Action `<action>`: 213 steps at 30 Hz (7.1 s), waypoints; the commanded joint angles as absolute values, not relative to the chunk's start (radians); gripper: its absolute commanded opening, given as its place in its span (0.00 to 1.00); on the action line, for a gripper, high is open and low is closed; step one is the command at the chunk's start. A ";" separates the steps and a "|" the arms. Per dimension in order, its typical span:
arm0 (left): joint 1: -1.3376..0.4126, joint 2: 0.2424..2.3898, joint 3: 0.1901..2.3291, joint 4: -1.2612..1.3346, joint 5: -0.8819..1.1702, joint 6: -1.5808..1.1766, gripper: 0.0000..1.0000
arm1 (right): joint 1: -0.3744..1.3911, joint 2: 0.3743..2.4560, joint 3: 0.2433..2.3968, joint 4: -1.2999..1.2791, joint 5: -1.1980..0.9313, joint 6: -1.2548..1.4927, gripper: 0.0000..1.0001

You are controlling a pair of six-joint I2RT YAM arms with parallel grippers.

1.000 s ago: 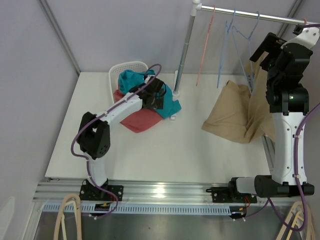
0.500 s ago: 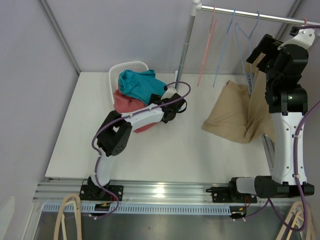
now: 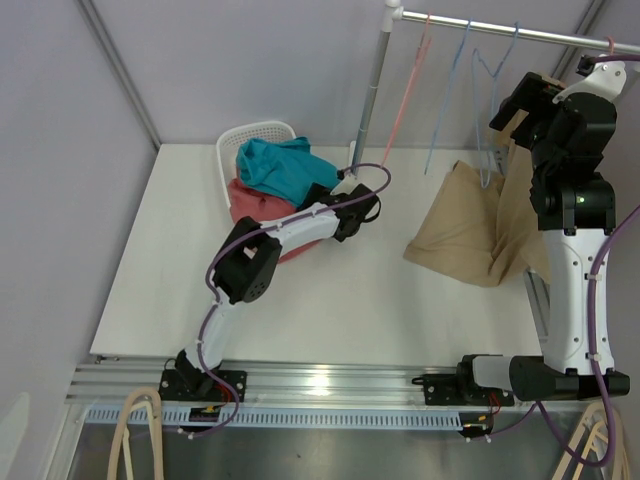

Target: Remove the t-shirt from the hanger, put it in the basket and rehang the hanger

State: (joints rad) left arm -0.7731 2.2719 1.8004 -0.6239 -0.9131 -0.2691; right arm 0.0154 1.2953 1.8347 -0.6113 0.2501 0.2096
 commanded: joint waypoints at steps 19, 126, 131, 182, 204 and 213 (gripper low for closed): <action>-0.666 2.152 1.775 -0.640 -0.871 -0.275 0.01 | 0.011 1.239 1.809 -0.569 0.190 0.232 1.00; -0.583 1.717 2.066 -0.558 -0.660 -0.140 0.99 | -0.341 1.818 2.325 -0.698 0.150 -0.005 0.18; -0.587 1.700 2.046 -0.554 -0.676 -0.132 0.99 | -0.341 1.813 2.326 -0.687 0.132 -0.005 0.00; -1.339 1.256 1.013 0.391 -0.560 0.193 1.00 | 0.092 1.239 1.905 -0.882 0.569 0.508 0.00; -1.414 1.517 1.055 0.729 -0.273 0.256 1.00 | 0.169 1.230 1.914 -0.900 0.548 0.509 0.00; -1.375 1.652 1.218 0.598 -0.189 0.163 0.96 | 0.170 1.215 1.916 -0.897 0.523 0.500 0.00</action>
